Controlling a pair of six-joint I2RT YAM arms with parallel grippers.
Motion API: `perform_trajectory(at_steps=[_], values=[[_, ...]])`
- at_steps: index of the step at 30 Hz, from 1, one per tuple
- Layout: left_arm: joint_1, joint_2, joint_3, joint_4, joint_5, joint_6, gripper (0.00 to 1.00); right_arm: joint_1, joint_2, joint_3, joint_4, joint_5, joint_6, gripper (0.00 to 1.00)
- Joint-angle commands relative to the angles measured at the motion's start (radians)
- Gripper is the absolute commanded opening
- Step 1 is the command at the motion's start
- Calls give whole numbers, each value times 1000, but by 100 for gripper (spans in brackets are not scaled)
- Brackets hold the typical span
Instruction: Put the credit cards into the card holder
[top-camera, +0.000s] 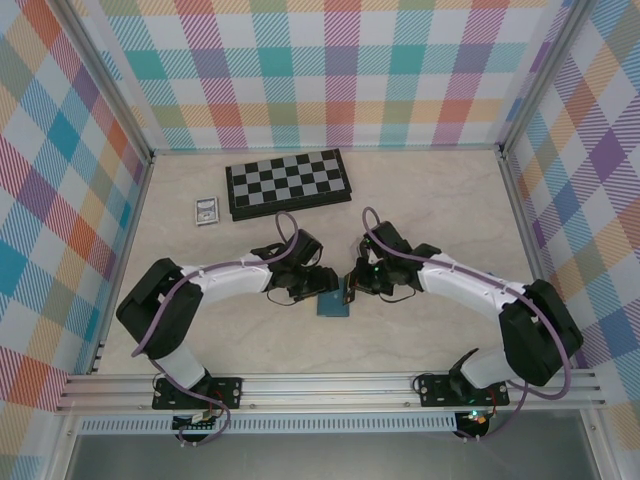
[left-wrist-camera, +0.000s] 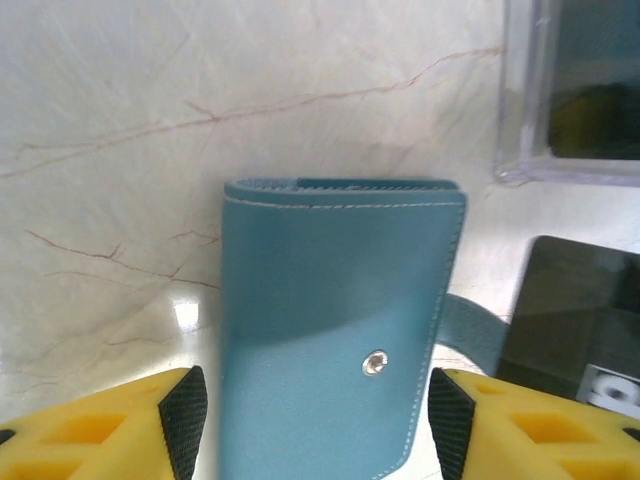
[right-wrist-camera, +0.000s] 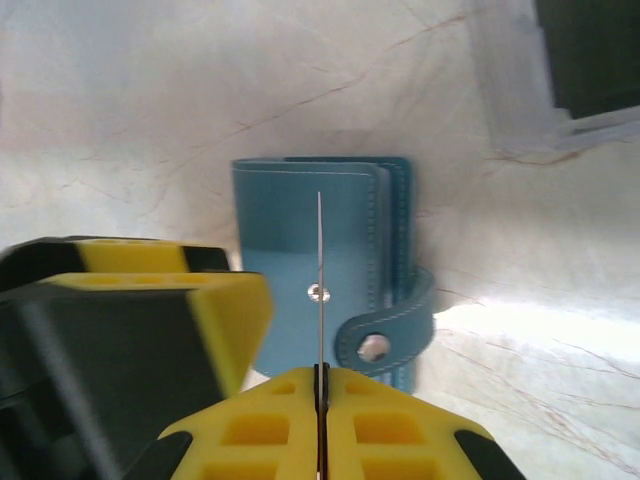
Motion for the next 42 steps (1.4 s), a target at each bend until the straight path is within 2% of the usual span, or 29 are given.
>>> perform_trajectory(at_steps=[1, 8, 13, 16, 24, 30, 33, 37, 42], values=[[-14, -26, 2, -10, -43, 10, 59, 0, 54, 49, -82, 43, -39, 7], [-14, 2, 8, -37, -45, 9, 47, 0, 96, 65, -98, 63, -50, 7], [-14, 20, 10, -36, -38, 17, 37, 0, 87, 42, -31, 27, -35, 7], [-15, 34, 10, -34, -38, 20, 35, 0, 91, 31, -10, 28, -30, 7], [-14, 67, 4, -27, -20, 22, 35, 0, 119, 5, 10, 35, -55, 7], [-14, 67, 0, -27, -23, 22, 34, 0, 108, -22, 65, -11, -88, 7], [-14, 62, 1, -27, -26, 23, 34, 0, 94, -19, 38, 26, -112, 8], [-15, 62, 2, -27, -17, 24, 35, 1, 85, -9, 75, -47, -138, 6], [-15, 19, -10, 28, -5, 20, 43, -4, -21, -23, 96, -30, -150, 9]])
